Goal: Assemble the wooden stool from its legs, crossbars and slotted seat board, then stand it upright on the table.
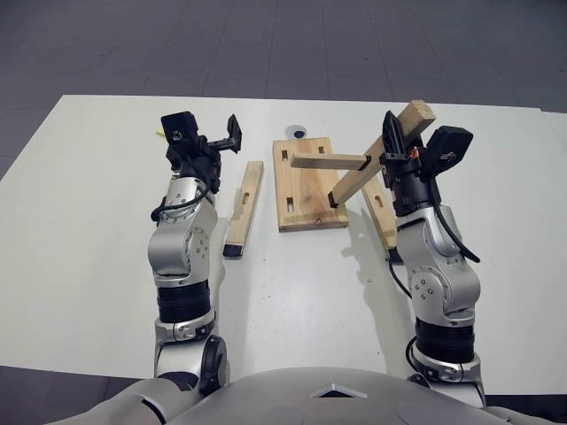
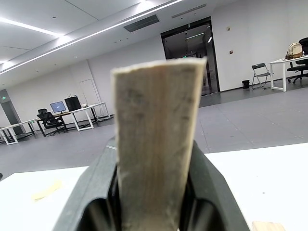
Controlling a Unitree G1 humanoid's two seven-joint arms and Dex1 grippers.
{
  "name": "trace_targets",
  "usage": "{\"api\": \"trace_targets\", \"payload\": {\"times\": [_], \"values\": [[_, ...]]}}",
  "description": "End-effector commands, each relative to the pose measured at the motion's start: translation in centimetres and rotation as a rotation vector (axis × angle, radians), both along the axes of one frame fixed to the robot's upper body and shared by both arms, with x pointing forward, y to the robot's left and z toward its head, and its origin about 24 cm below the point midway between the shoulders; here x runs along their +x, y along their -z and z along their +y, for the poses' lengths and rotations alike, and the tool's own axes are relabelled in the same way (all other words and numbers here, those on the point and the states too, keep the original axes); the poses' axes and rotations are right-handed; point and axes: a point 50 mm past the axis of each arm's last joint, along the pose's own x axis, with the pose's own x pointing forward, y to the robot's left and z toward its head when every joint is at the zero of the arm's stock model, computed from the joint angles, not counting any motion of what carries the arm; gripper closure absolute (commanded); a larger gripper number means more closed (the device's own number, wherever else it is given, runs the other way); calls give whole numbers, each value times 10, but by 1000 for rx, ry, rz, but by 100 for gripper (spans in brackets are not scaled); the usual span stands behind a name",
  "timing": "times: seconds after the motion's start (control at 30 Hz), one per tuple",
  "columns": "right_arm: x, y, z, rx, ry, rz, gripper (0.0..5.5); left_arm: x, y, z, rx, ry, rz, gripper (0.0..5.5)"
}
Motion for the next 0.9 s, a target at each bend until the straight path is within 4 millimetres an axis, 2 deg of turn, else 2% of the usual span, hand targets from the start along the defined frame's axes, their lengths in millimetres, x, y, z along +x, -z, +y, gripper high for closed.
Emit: {"api": "trace_targets", "payload": {"times": [0.03,0.1,0.2,0.4,0.5,0.57,0.67,0.77,0.83,0.9], "values": [[-47,145,-25,-147,15,846,447,-4,3,-2,48,28,49,10],[-47,151,-22,-166,3,889,447,-5,5,-3,51,38,69,10],[-38,149,-15,-169,-9,887,447,-5,6,-6,56,54,87,10],[-12,126,1,-184,-40,782,447,1,-3,-16,47,87,72,10],[0,114,6,-245,-61,720,447,4,-7,-20,23,96,66,10],[4,111,12,-258,-89,707,447,4,-7,-22,16,97,68,10],[-24,130,6,-322,-136,768,447,2,-7,-23,23,107,73,10],[-58,144,-17,-319,-132,848,448,0,-4,-19,34,100,85,10],[-66,147,-26,-331,-119,869,448,-1,-3,-17,36,91,90,10],[-60,148,-26,-328,-108,862,448,-1,-2,-18,36,92,94,10]]}}
